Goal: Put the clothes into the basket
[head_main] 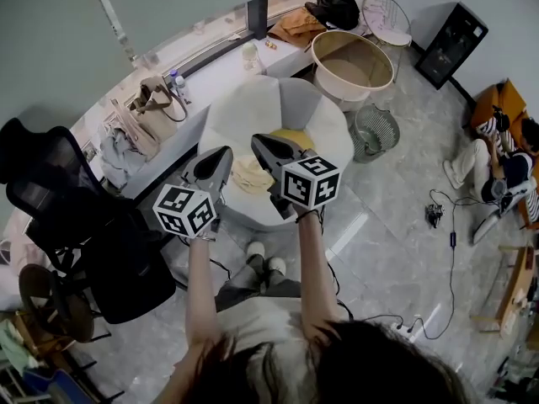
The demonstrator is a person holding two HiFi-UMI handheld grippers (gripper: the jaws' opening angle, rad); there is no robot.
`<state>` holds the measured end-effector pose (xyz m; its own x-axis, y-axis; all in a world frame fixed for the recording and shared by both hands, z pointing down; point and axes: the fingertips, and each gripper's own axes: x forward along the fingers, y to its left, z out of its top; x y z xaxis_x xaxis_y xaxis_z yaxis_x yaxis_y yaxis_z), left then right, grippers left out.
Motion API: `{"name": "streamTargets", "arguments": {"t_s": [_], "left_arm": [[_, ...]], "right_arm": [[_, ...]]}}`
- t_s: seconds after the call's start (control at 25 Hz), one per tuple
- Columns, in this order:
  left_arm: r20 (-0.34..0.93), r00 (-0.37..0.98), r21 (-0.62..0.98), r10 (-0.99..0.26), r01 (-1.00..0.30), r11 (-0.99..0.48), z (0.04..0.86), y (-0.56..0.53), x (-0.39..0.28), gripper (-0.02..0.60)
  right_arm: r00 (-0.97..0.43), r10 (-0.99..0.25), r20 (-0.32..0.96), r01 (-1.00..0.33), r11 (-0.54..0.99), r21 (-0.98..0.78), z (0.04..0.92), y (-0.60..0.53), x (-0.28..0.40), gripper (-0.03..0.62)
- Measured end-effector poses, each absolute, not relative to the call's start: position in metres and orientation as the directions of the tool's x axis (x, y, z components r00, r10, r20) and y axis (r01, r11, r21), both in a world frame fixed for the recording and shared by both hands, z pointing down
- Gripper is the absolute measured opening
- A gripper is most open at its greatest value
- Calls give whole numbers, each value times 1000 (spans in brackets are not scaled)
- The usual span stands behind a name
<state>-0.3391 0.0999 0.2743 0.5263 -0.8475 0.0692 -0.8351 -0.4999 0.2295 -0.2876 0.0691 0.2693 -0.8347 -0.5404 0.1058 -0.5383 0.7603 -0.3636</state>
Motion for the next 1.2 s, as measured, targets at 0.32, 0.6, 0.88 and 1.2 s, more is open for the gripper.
{"name": "streamTargets", "arguments": {"t_s": [0.32,0.6,0.88,1.2], "left_arm": [[76,524,256,-848,-833,-491,289,69,-372,11],[106,541,279,-835,-822,-497,308,50,-385,11],[155,561,313,-814,-809,-498,332,37,-385,11],[197,557,367,-807,-805,-467,355,26,-377,11]], "right_arm": [[-826,-547,136,-553,740,-382,287,36,-317,9],[-814,-556,167,-570,709,-415,310,10,-327,9],[-805,-553,214,-585,678,-446,336,-1,-330,9],[-809,-524,266,-584,662,-470,360,-15,-329,9]]}}
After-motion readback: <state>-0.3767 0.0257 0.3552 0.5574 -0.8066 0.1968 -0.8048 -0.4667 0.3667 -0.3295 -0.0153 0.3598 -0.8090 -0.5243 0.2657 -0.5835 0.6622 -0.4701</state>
